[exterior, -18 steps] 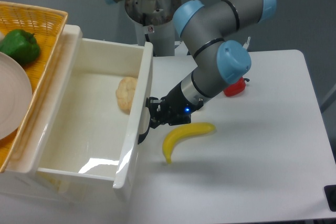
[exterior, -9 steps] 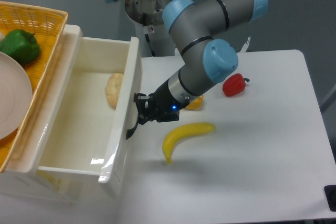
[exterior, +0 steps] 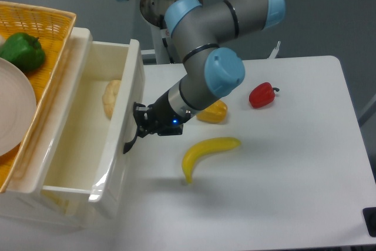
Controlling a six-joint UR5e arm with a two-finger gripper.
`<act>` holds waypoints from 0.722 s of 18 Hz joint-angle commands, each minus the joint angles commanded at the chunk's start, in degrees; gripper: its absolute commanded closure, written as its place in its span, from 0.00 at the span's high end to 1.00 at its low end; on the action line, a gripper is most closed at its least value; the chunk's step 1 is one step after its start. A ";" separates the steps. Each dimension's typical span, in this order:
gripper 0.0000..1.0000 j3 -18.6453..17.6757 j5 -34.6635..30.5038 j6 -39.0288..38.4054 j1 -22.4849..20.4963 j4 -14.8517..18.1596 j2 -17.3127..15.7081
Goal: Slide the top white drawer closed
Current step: 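Push the drawer front with the gripper into the cabinet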
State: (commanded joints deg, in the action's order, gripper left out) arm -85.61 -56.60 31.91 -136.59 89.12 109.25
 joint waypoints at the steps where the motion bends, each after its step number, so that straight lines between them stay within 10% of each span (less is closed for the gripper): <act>1: 0.03 0.00 -0.09 -0.35 0.62 0.00 0.00; 13: 0.03 0.09 -0.18 -5.45 5.81 -0.70 0.09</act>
State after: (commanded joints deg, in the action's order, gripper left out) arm -85.52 -56.78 26.46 -130.78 88.42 109.34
